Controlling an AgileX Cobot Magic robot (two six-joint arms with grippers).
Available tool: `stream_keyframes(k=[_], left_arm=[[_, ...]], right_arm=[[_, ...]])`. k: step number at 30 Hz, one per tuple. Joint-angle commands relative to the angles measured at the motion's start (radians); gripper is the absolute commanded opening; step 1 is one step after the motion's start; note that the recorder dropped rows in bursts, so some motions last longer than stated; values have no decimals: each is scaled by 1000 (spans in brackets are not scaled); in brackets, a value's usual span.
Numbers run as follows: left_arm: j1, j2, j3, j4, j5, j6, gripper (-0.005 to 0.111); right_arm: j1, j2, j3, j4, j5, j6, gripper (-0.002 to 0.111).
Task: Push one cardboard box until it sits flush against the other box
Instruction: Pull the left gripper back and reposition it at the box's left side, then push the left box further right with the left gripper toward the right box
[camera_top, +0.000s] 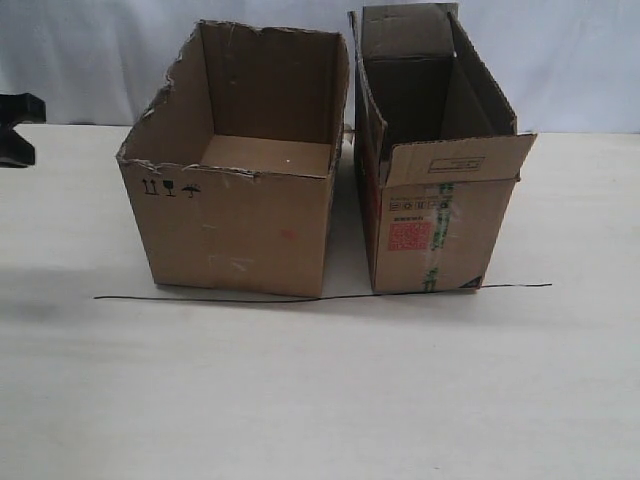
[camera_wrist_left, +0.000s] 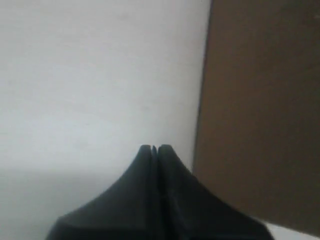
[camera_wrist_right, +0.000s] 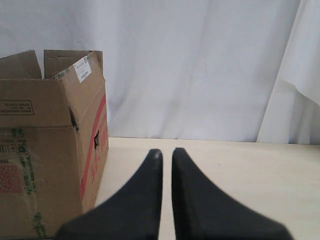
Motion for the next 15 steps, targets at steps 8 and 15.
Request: stream_keyframes(k=[8, 15], left_arm=[[1, 195, -83, -539, 141, 304, 0], [-51, 246, -83, -639, 116, 364, 0]], right_arm=[[0, -2, 4, 4, 1, -1, 5], [0, -2, 4, 4, 1, -1, 5]])
